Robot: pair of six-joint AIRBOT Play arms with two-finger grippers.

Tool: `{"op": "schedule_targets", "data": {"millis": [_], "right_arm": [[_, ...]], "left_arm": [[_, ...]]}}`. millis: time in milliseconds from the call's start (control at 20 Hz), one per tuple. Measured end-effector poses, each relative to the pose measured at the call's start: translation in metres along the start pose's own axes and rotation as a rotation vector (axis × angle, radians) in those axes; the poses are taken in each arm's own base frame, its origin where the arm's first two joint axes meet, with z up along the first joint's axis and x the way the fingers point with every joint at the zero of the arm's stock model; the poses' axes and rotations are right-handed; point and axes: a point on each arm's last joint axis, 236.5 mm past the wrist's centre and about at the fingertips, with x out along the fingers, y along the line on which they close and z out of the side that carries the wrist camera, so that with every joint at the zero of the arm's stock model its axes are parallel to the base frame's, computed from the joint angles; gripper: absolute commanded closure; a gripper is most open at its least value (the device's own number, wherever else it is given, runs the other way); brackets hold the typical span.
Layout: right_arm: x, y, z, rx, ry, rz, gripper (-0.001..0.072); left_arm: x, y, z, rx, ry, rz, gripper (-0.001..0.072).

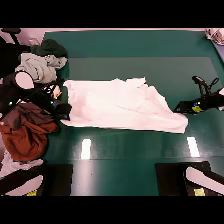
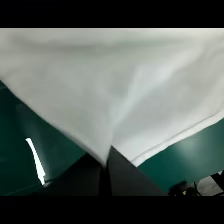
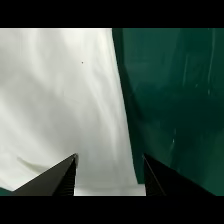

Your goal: Fold the shirts.

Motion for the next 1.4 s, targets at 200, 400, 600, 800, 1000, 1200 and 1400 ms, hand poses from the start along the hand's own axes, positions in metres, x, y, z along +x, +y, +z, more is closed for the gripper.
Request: {"op": "schedule_targets", "data": {"millis": [200,400,600,800,1000,1200,1400], "right_arm": [[0.004,0.004,0.015,0.062,-0.112,0.106,0.0236],[0.021,0.005,0.015,0.11,-0.103,0.186,0.0233],[0.042,0.005,0.002,0.133,-0.026,0.23,0.023],[0.05,0.013,-0.002,0.113,0.003,0.254,0.019],[0.064,0.038,-0.003,0.023,0.028,0.249,0.0191],[0.078,0.051,0.01,-0.053,-0.014,0.199,0.0425],[0.082,0.055,0.016,-0.082,-0.034,0.179,0.0687]], "left_arm": [[-0.015,0.021,-0.013,-0.025,-0.006,0.105,0.0682],[-0.02,0.028,-0.017,-0.053,-0.013,0.141,0.0682],[-0.022,0.031,-0.018,-0.068,-0.014,0.152,0.0682],[-0.022,0.032,-0.017,-0.078,-0.019,0.157,0.0682],[-0.022,0.031,-0.011,-0.087,-0.046,0.155,0.0682],[-0.022,0.031,-0.008,-0.089,-0.061,0.152,0.0682],[-0.023,0.03,0.002,-0.09,-0.104,0.146,0.0682]]}}
